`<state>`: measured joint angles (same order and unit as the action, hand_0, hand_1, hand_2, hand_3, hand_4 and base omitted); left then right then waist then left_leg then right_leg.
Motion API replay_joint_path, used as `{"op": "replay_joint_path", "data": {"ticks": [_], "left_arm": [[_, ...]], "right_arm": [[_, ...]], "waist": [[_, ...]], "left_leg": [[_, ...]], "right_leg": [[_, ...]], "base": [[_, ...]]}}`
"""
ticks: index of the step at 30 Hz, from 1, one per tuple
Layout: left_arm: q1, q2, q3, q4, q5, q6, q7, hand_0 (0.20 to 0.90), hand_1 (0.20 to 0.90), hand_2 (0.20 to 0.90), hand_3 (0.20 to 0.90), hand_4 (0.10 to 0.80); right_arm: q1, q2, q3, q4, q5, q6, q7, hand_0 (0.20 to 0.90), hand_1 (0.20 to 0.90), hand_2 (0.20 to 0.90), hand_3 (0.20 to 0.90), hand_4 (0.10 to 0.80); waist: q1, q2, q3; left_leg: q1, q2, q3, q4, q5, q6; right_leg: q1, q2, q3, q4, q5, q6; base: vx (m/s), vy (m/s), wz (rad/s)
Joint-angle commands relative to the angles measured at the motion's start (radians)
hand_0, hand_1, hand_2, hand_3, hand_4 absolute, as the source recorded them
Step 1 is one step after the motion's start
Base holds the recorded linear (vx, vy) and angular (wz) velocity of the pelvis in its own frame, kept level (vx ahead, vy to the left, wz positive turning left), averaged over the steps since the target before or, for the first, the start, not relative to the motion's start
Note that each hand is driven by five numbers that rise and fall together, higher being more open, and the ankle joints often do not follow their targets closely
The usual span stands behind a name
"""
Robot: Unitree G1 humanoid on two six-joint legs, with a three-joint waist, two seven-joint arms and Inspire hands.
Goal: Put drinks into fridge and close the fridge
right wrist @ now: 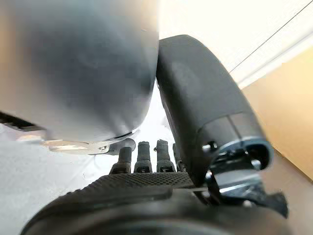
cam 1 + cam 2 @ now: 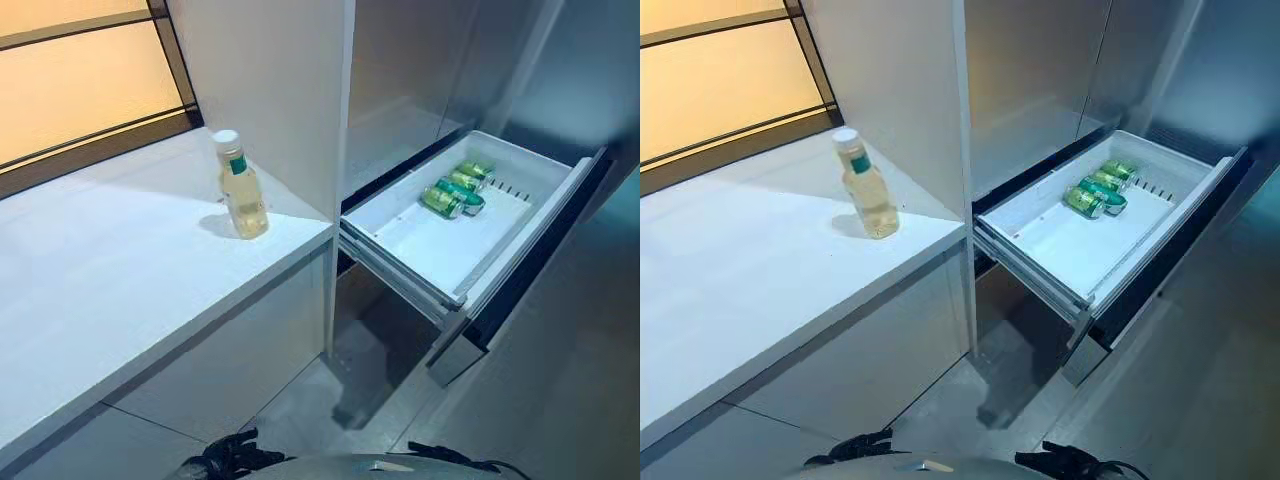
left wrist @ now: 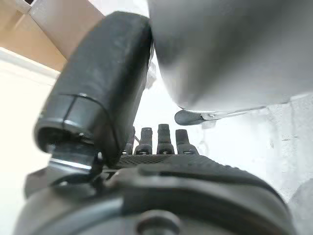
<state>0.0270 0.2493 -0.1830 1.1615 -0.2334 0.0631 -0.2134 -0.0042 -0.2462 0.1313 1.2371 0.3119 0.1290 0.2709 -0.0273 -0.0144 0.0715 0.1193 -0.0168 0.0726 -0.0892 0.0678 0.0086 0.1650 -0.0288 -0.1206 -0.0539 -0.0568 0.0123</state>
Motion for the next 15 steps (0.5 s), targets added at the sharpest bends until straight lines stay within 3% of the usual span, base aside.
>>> {"op": "replay_joint_path", "data": {"ticks": [1, 15], "left_arm": [[-0.052, -0.01, -0.032, 0.055, 0.04, -0.015, -0.018, 0.9, 0.9, 0.9, 0.9, 0.8], [-0.055, -0.009, -0.028, 0.053, 0.034, -0.016, -0.017, 0.9, 0.9, 0.9, 0.9, 0.8]], "right_arm": [[-0.026, -0.004, 0.01, 0.038, -0.022, -0.009, 0.026, 0.9, 0.9, 0.9, 0.9, 0.8], [-0.026, -0.003, 0.009, 0.038, -0.026, -0.008, 0.025, 0.9, 0.9, 0.9, 0.9, 0.8]], "waist": [[0.011, 0.026, 0.01], [0.01, 0.025, 0.009]], "left_leg": [[0.021, -0.026, 0.025, 0.05, -0.149, 0.014], [0.024, -0.026, 0.025, 0.05, -0.149, 0.014]], "right_leg": [[-0.056, 0.014, -0.044, 0.07, -0.026, 0.045], [-0.054, 0.013, -0.043, 0.07, -0.026, 0.046]], "base": [[0.0, 0.0, 0.0], [0.0, 0.0, 0.0]]}}
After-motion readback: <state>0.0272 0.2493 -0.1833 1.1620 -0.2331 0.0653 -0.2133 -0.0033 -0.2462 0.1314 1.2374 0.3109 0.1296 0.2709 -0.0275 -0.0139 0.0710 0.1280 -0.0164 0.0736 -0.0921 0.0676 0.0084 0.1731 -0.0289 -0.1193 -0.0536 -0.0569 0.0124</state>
